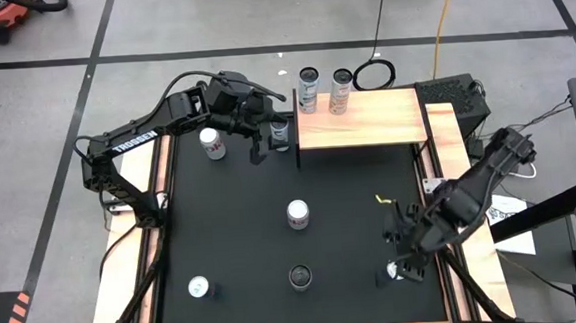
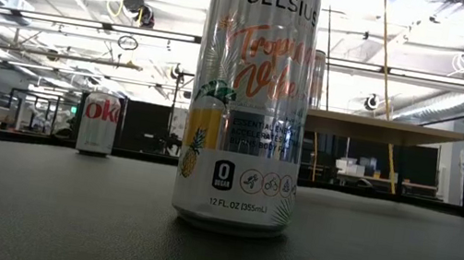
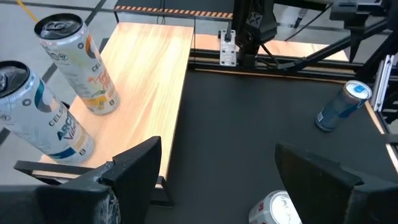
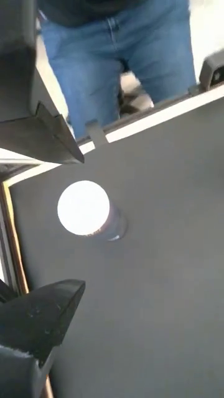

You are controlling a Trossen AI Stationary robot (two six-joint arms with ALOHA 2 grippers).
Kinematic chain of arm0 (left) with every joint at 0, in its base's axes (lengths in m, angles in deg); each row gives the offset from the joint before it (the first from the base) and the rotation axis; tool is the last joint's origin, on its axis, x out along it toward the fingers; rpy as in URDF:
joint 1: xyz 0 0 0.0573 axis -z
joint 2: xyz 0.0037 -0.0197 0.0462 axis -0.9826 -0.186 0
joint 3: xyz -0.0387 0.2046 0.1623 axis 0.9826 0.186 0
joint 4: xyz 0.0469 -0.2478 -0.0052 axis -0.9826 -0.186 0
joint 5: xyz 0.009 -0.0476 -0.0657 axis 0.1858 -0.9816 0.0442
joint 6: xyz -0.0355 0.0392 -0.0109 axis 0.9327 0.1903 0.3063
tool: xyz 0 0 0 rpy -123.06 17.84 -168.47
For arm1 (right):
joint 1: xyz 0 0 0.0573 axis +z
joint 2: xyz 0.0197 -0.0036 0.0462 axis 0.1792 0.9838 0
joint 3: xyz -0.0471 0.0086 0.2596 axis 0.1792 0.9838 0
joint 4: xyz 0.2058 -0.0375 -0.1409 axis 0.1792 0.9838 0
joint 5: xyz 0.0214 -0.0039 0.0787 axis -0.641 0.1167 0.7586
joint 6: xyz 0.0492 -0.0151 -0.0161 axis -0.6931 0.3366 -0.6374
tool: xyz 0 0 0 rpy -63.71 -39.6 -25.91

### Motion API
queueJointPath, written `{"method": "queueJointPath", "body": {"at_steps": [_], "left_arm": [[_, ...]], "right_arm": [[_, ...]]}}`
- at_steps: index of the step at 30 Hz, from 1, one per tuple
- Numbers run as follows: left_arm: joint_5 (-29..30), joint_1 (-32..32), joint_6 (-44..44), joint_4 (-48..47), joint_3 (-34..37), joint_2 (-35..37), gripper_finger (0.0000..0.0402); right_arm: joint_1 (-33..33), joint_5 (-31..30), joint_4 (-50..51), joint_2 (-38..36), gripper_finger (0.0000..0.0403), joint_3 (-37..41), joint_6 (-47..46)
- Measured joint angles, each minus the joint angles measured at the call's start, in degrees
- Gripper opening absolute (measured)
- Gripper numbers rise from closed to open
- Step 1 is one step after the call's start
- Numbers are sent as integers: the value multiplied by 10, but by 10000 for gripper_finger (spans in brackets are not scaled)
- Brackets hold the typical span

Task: Place canned beverage on shelf
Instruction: Put the right blue soda can on the shelf

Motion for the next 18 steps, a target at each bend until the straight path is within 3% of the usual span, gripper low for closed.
{"method": "queueJointPath", "body": {"at_steps": [18], "left_arm": [[0,0,14,-2,0,0,318]], "right_arm": [[62,-2,-1,94,299,0,-112]]}}
